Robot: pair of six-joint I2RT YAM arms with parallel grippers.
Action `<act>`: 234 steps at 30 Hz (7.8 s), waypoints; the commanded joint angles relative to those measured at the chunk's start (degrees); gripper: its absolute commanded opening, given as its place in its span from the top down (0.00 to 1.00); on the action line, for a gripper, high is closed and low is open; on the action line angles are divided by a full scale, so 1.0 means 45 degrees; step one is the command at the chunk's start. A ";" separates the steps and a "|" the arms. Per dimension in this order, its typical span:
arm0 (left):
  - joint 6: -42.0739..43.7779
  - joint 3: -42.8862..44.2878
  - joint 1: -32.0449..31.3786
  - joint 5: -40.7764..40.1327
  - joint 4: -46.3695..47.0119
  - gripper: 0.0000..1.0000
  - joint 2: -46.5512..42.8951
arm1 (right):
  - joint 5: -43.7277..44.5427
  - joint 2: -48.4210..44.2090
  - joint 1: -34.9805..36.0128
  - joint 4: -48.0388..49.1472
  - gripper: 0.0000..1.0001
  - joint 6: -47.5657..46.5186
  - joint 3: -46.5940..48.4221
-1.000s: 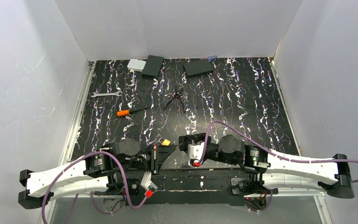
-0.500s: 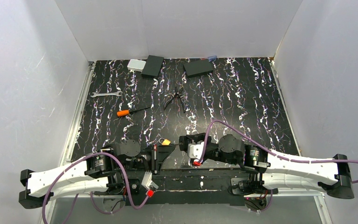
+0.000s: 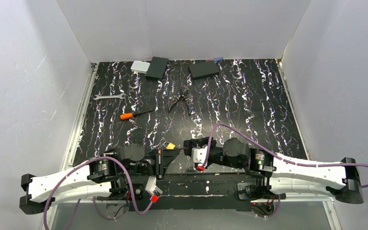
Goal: Unlock with the key
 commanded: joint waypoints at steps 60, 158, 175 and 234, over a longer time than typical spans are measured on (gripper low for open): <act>-0.0220 -0.0521 -0.0049 0.0170 0.0461 1.00 -0.0493 | -0.0017 -0.0042 0.0011 0.1865 0.99 -0.0291 0.1109; 0.0635 -0.0458 -0.0318 -0.0370 0.0547 1.00 0.0113 | -0.4352 0.1351 0.0010 -0.1463 0.99 -0.1105 0.4172; 0.0286 -0.0703 -0.0362 -0.0273 0.0756 1.00 0.0201 | -0.3654 0.1282 -0.0067 -0.0931 0.99 -0.0899 0.3703; 0.0686 0.0234 -0.0382 -0.1751 -0.1704 0.74 0.1266 | -0.7606 0.2620 -0.2821 -0.4491 0.99 -0.0616 0.4965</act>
